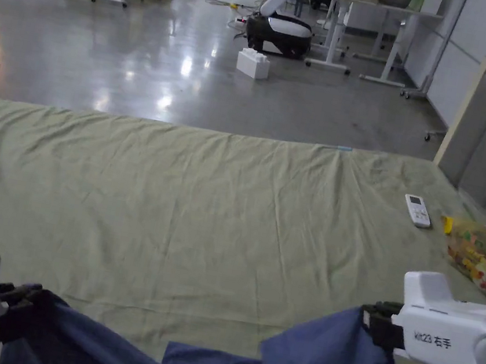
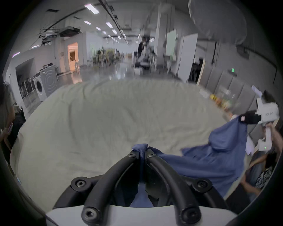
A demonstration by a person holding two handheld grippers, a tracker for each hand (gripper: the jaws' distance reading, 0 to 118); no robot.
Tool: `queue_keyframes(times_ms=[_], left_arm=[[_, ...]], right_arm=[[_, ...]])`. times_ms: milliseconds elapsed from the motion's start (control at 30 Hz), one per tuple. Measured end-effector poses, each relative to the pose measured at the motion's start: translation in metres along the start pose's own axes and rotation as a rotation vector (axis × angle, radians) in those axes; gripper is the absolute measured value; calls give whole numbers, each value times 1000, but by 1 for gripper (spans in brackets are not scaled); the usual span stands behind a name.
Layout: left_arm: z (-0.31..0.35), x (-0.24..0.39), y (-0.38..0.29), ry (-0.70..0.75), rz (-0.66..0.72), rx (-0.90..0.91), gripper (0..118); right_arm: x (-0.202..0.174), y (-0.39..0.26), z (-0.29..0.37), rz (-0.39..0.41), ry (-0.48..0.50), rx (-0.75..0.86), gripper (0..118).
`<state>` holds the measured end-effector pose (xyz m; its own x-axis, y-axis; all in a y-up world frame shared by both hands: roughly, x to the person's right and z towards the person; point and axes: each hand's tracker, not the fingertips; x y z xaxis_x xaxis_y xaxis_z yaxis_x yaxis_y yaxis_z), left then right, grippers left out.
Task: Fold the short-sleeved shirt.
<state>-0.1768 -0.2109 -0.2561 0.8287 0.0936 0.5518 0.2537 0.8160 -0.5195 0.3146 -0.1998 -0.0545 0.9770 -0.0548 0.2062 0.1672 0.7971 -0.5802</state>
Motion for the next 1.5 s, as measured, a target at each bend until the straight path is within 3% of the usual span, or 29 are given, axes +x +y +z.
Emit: queue_keyframes(times_ms=[333,600,667,733,800,833,1133,1500], left_arm=[[212,-3,116,14,24,447,7],[288,-9,189,78,34,629,7],[298,-11,204,102,26,645,7],[306,-13,216,122,22,665,7],[310,-19,227,138,46,682,7],[311,-20,233,142,46,683,7],[301,-14,256,187,25,736,7],[267,-21,275,187,54,714,7]], right_arm=[[-20,117,201,-78,-68,499,1],[-39,199,281,-8,-173,695,1],[-47,219,297,31,-193,754,1],[-51,234,307,19,-205,754,1],[-58,249,318,71,-259,816,1],[-60,254,320,47,-239,791,1],[-80,285,331,124,-324,839,1],[-79,298,310,118,-383,845,1]])
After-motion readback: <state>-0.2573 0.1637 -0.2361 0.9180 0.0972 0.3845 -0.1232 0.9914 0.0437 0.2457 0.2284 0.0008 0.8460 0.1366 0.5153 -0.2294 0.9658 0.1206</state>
